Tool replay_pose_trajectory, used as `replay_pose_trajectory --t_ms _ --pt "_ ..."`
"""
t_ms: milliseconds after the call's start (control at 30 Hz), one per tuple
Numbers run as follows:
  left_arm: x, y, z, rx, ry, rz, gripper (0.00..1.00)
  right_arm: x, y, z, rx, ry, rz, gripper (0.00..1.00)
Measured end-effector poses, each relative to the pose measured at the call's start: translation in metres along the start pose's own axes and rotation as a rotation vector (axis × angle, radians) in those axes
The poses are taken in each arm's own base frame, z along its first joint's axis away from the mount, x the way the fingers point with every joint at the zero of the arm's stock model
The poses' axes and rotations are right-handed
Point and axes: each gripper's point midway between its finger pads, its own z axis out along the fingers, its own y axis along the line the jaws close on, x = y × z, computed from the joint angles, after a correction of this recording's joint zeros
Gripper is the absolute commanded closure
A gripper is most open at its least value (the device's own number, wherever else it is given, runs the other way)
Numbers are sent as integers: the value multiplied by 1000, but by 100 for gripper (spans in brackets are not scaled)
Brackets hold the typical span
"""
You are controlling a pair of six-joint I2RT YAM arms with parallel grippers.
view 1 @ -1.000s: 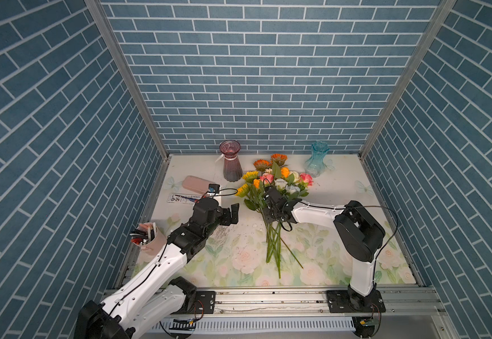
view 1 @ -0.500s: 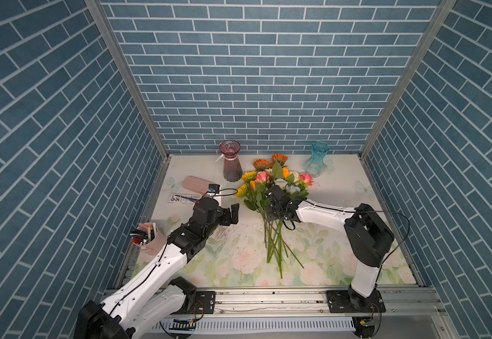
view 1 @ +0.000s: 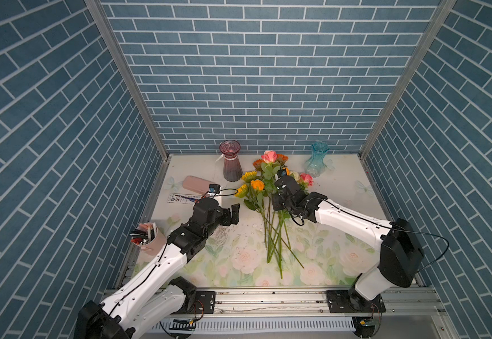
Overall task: Arrange the flowers in different vases according to their variety
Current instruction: Pick up the flower at the center of the board, then insert the flower into the vase.
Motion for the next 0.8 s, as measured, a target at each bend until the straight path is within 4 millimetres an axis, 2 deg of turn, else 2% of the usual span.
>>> replay_pose_trajectory --t_ms 67,100,167,333,400,467,533,633,700,800 --pt "-1 -1 -1 5 -5 0 0 -15 -11 -17 14 -69 5 100" --pt "-2 -2 -2 11 -9 0 0 -30 -20 -30 21 -131 19 100" --pt "-5 -5 -3 27 -18 1 0 -68 -44 -58 28 -280 64 100" --pt "-10 -14 -6 80 -36 8 0 -174 -143 -153 148 -755 171 100" --pt "-13 -18 -8 101 -49 10 0 -209 -163 -179 200 -866 146 100" --pt "-18 -21 -12 115 -70 10 0 -246 -173 -198 231 -953 103 100" --pt "-23 -22 -16 125 -93 10 0 -280 -182 -213 259 -1029 60 100" --pt "-26 -23 -20 135 -119 11 0 -316 -192 -222 285 -1109 0 100" --pt "-26 -22 -22 138 -130 11 0 -330 -197 -220 297 -1143 -38 100" --pt "-27 -22 -23 140 -140 13 0 -341 -205 -205 315 -1178 -101 100"
